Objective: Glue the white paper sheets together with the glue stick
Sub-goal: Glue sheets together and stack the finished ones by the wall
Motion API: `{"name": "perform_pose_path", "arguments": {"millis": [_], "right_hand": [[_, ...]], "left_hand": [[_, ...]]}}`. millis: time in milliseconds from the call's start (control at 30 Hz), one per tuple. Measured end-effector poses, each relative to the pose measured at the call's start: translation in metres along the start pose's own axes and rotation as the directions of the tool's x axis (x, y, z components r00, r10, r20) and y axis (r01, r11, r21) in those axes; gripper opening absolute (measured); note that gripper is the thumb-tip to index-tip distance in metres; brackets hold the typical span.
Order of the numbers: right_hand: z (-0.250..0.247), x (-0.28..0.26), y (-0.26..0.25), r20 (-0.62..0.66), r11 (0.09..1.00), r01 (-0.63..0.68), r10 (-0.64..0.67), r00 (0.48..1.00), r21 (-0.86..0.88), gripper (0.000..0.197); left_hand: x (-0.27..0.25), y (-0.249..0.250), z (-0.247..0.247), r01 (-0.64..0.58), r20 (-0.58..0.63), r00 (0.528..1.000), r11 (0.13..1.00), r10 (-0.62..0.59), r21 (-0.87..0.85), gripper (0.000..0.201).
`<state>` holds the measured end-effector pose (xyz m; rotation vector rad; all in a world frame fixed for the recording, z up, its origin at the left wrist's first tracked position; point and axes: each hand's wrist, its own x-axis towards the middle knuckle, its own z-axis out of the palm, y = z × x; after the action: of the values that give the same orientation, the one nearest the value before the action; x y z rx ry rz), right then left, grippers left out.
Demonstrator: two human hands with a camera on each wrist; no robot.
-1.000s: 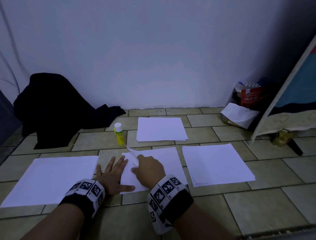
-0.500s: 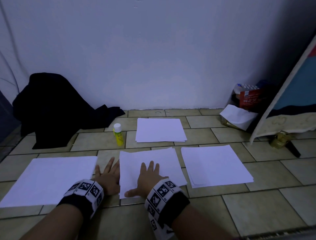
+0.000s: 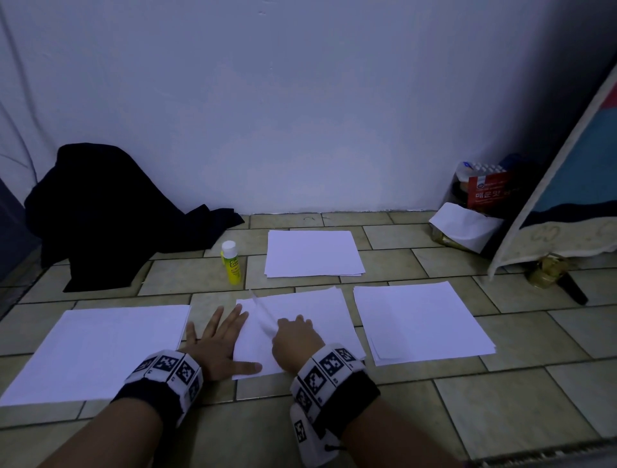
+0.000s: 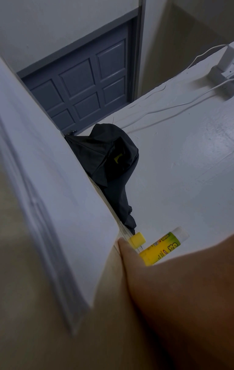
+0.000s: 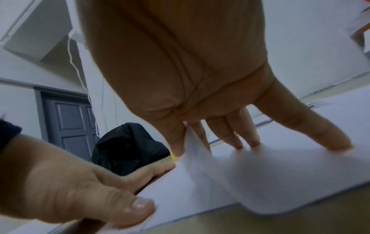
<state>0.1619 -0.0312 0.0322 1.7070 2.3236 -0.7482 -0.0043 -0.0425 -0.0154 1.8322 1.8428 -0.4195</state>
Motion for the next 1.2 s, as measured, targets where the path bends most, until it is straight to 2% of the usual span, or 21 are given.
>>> {"name": "perform_pose_path", "arguments": {"millis": [67, 133, 267, 367, 433, 533, 700, 800, 900, 933, 1033, 1200], "right_hand": [[-0.004, 0.0, 0.001, -0.06, 0.994, 0.012, -0.006, 0.998, 0.105, 0.017], [-0.01, 0.001, 0.002, -0.133, 0.97, 0.001, 0.032, 0.991, 0.242, 0.013], [-0.036, -0.008, 0.021, -0.282, 0.879, 0.059, 0.087, 0.955, 0.473, 0.035], [-0.063, -0.019, 0.043, -0.396, 0.804, 0.105, 0.171, 0.902, 0.585, 0.044], [-0.076, -0.029, 0.053, -0.477, 0.771, 0.159, 0.205, 0.855, 0.616, 0.047], [-0.082, -0.038, 0.052, -0.557, 0.793, 0.22, 0.173, 0.812, 0.568, 0.05], [-0.054, -0.032, 0.026, -0.477, 0.86, 0.192, 0.067, 0.876, 0.473, 0.057], [-0.036, -0.025, 0.017, -0.39, 0.871, 0.143, 0.059, 0.919, 0.47, 0.058], [-0.025, -0.019, 0.011, -0.333, 0.887, 0.106, 0.055, 0.941, 0.448, 0.059], [-0.022, -0.017, 0.009, -0.321, 0.893, 0.096, 0.057, 0.945, 0.44, 0.059], [-0.017, -0.013, 0.007, -0.294, 0.899, 0.073, 0.064, 0.954, 0.432, 0.058], [-0.013, -0.012, 0.003, -0.28, 0.892, 0.061, 0.076, 0.957, 0.448, 0.058]], "left_hand": [[0.002, -0.001, 0.0, -0.01, 0.004, 1.0, 1.0, 0.01, -0.006, 0.139], [0.003, -0.002, 0.001, -0.017, 0.005, 1.0, 1.0, 0.018, -0.004, 0.148], [0.003, -0.002, 0.002, -0.011, -0.009, 1.0, 1.0, 0.011, -0.006, 0.129], [0.001, -0.002, 0.002, -0.007, -0.001, 1.0, 1.0, 0.007, -0.016, 0.121], [0.001, -0.001, 0.001, -0.008, 0.006, 1.0, 1.0, 0.008, -0.014, 0.119], [-0.001, 0.001, 0.001, -0.007, -0.007, 1.0, 1.0, 0.007, -0.024, 0.109], [-0.002, 0.002, 0.001, 0.005, -0.003, 1.0, 1.0, -0.005, -0.007, 0.108], [0.001, 0.0, 0.003, -0.003, -0.012, 1.0, 1.0, 0.003, -0.001, 0.11], [0.005, -0.003, 0.003, -0.002, 0.014, 1.0, 1.0, 0.002, 0.002, 0.133], [0.006, -0.004, 0.004, 0.002, 0.013, 1.0, 1.0, -0.002, 0.001, 0.133], [0.004, -0.002, 0.005, -0.003, -0.014, 1.0, 1.0, 0.003, -0.006, 0.11], [0.0, 0.001, 0.003, -0.004, -0.006, 1.0, 1.0, 0.004, -0.01, 0.108]]}}
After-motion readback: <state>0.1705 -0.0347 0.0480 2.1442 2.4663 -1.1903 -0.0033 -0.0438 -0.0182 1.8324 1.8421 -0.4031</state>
